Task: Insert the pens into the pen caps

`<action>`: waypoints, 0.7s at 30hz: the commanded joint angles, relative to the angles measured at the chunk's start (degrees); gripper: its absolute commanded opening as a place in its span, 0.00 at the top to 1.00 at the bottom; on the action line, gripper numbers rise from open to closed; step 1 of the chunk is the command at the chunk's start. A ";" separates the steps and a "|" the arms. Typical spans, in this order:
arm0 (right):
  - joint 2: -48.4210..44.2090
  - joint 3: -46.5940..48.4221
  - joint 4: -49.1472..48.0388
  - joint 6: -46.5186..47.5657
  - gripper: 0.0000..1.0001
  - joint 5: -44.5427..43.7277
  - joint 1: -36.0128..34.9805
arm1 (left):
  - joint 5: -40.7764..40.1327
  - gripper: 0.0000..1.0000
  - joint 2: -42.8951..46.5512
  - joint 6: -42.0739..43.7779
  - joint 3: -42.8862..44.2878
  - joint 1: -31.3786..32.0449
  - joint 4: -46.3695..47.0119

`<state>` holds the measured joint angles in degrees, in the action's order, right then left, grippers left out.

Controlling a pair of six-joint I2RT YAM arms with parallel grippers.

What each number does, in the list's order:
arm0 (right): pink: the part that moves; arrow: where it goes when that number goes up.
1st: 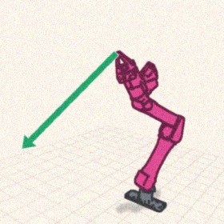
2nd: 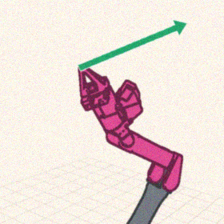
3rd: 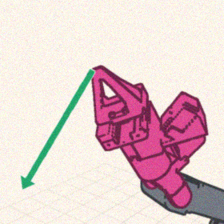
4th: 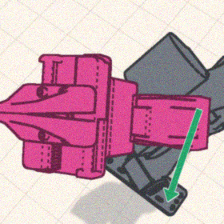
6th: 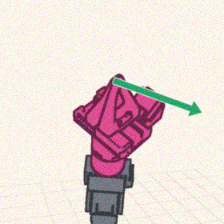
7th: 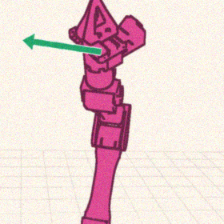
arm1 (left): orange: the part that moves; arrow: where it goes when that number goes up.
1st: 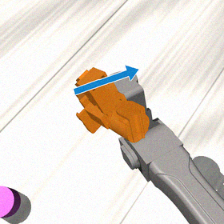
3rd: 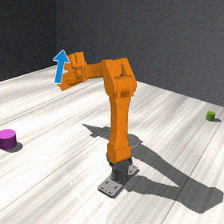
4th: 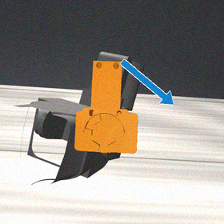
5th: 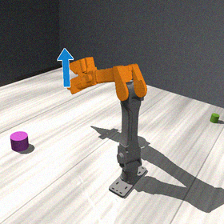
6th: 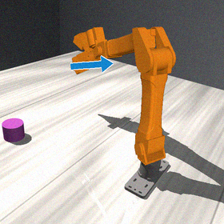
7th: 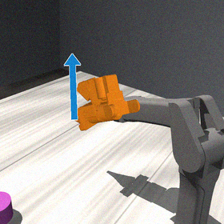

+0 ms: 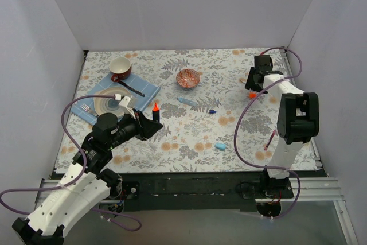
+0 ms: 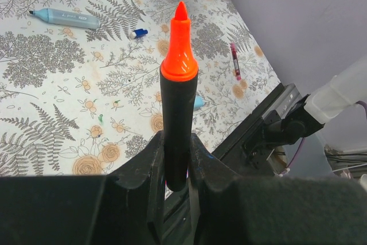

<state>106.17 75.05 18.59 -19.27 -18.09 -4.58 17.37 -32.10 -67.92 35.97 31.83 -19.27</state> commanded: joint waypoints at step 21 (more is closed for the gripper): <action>9.76 5.20 1.80 13.29 0.65 9.56 2.82 | -1.02 1.00 -1.57 0.86 0.60 -0.11 0.63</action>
<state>115.02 79.11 19.35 -8.01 -10.28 -2.17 16.97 -34.24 -67.92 35.97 31.83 -19.25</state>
